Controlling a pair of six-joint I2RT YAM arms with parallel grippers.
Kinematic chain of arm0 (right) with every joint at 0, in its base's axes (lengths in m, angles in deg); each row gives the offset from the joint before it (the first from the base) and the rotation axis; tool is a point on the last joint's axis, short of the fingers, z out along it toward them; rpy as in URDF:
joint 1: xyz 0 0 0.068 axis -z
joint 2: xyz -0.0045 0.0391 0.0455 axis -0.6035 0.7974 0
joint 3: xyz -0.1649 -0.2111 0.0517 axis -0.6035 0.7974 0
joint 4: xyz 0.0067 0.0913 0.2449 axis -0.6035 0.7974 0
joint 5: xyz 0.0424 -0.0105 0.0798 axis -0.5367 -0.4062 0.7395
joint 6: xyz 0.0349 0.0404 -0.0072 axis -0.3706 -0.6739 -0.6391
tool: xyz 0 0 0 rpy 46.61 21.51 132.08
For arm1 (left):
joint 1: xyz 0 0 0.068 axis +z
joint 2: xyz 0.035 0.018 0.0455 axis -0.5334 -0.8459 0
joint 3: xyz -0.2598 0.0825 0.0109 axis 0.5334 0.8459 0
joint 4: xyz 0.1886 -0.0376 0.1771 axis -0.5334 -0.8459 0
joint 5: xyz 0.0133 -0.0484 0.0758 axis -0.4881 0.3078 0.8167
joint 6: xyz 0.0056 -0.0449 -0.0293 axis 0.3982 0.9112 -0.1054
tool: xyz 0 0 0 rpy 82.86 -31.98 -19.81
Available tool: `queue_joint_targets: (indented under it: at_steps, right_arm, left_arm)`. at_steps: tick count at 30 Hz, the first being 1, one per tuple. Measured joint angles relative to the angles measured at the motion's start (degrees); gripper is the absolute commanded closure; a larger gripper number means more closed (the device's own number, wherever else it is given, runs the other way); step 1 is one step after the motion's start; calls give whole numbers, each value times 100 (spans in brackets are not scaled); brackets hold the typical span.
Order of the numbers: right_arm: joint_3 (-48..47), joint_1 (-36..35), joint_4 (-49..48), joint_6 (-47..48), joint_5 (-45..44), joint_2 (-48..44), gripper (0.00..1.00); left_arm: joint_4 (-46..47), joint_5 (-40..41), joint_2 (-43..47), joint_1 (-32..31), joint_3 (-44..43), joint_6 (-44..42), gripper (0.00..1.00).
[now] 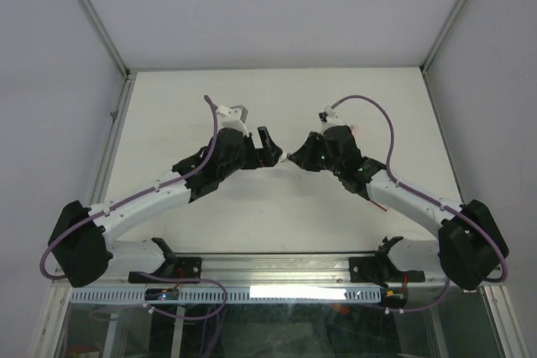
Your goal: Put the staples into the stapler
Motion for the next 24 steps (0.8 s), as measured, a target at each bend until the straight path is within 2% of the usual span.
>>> queue_joint_targets:
  at_steps: [8,24]
  right_arm:
    - [0,-186,-155,114,-411,81,100]
    - [-2,-251,-109,328,-577,212,100]
  left_arm:
    - [212,-221,-861,232,-186,358,1]
    - [470,-590,-1759,256,-492,402,1]
